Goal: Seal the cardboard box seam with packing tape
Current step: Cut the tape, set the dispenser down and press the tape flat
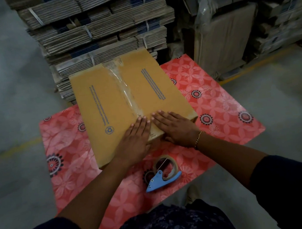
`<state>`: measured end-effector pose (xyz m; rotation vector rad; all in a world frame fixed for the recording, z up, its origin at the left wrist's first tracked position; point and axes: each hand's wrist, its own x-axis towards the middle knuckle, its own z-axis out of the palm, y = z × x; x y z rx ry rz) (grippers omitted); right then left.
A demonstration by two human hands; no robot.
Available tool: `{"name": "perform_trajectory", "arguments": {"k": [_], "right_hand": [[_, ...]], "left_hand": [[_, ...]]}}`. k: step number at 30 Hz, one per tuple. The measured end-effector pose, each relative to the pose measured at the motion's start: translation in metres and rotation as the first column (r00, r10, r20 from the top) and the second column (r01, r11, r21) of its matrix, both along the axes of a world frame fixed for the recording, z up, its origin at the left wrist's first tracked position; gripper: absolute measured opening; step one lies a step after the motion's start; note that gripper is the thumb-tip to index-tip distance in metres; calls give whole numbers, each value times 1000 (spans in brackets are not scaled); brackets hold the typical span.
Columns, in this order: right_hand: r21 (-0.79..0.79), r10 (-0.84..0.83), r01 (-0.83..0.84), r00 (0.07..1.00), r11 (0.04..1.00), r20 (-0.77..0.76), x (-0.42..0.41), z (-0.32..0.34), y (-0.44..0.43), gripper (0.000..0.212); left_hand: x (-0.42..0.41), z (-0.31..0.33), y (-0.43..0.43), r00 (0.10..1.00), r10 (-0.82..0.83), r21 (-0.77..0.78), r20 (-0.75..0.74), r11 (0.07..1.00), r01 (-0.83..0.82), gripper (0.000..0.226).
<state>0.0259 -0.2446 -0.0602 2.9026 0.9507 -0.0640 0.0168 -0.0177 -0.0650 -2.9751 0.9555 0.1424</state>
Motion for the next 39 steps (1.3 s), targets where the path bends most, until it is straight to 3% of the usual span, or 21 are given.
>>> {"name": "perform_trajectory", "arguments": {"k": [3, 7, 11, 13, 15, 18, 19, 21, 23, 24, 26, 28, 30, 32, 34, 36, 39], "right_hand": [[38, -84, 83, 996, 996, 22, -8, 7, -10, 85], [171, -316, 309, 949, 936, 16, -47, 5, -22, 78], [482, -409, 361, 912, 798, -6, -95, -6, -12, 50], [550, -467, 454, 875, 701, -128, -114, -16, -4, 43], [455, -525, 661, 750, 596, -403, -124, -34, 1, 47], [125, -575, 871, 415, 476, -705, -124, -60, 7, 70], [85, -585, 888, 368, 453, -722, -123, -66, 11, 74], [116, -607, 903, 369, 414, -704, -119, -67, 19, 72], [314, -610, 916, 400, 249, -684, -108, -56, 20, 56], [458, -618, 881, 425, 116, -661, -100, -49, 17, 48], [683, -683, 717, 429, -142, -591, -78, -32, 6, 41], [720, -688, 647, 404, -251, -602, -47, -19, -14, 42], [631, -590, 749, 422, -201, -688, -13, -7, -33, 51], [511, -467, 859, 438, -33, -768, 17, 3, -46, 65], [480, -382, 873, 474, 88, -793, 30, 8, -49, 52], [507, -351, 851, 521, 139, -778, 29, 6, -48, 40], [516, -333, 843, 535, 152, -777, 21, 6, -35, 42]], "left_hand": [[-4, 4, 16, 999, 25, 0, 35, 1000, -25, 87], [-28, 1, 49, 977, 205, -7, 50, 979, -205, 91], [-56, -4, 78, 928, 373, -82, 16, 925, -371, 88], [-70, -7, 87, 892, 451, -125, -15, 884, -450, 88], [-82, -10, 95, 856, 512, -193, -63, 836, -514, 89], [-96, -9, 100, 845, 527, -274, -86, 803, -529, 89], [-99, -7, 100, 855, 512, -293, -81, 808, -511, 89], [-99, -4, 100, 860, 502, -349, -88, 794, -499, 89], [-92, 1, 100, 807, 559, -469, -188, 671, -574, 90], [-87, 4, 101, 747, 591, -532, -305, 545, -648, 89], [-74, 5, 101, 575, 557, -568, -599, 210, -796, 85], [-61, 8, 99, 447, 420, -514, -790, -53, -856, 86], [-51, 8, 94, 384, 326, -452, -864, -163, -877, 86], [-46, 8, 89, 368, 319, -436, -874, -178, -882, 83], [-47, 4, 89, 368, 362, -451, -857, -179, -875, 80], [-48, 4, 95, 394, 378, -481, -838, -168, -861, 77], [-49, 2, 118, 405, 381, -502, -831, -202, -841, 73]]}}
